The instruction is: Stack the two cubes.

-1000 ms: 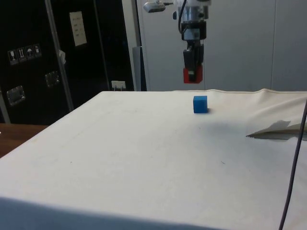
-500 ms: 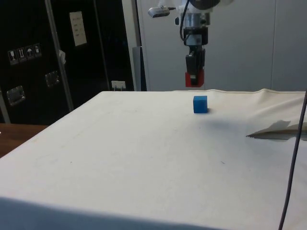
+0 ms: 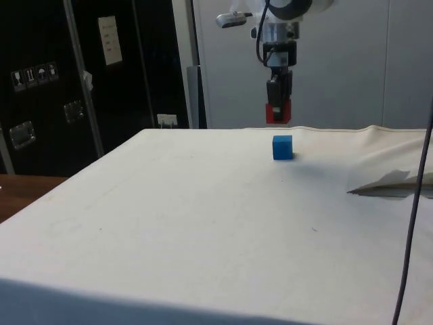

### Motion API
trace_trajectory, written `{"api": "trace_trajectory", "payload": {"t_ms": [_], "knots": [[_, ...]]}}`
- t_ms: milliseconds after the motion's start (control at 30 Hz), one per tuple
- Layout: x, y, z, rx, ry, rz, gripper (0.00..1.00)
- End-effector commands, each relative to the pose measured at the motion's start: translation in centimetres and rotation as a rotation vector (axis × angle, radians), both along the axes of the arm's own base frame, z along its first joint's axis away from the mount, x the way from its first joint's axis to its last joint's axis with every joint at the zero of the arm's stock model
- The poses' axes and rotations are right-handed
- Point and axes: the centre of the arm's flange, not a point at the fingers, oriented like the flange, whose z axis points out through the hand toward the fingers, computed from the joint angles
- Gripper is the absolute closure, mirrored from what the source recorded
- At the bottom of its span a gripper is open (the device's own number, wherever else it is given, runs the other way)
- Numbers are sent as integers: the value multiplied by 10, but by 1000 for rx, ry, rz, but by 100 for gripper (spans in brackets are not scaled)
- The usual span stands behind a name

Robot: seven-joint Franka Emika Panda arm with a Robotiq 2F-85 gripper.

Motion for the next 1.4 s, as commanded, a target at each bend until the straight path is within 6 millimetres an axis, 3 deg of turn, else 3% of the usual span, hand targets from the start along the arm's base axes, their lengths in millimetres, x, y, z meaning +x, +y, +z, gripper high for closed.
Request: {"api": "trace_trajectory", "payload": {"t_ms": [0,1367], "knots": [[0,-2,-1,8,-6,2,100],[-2,-33,-43,-43,-14,17,100]]}}
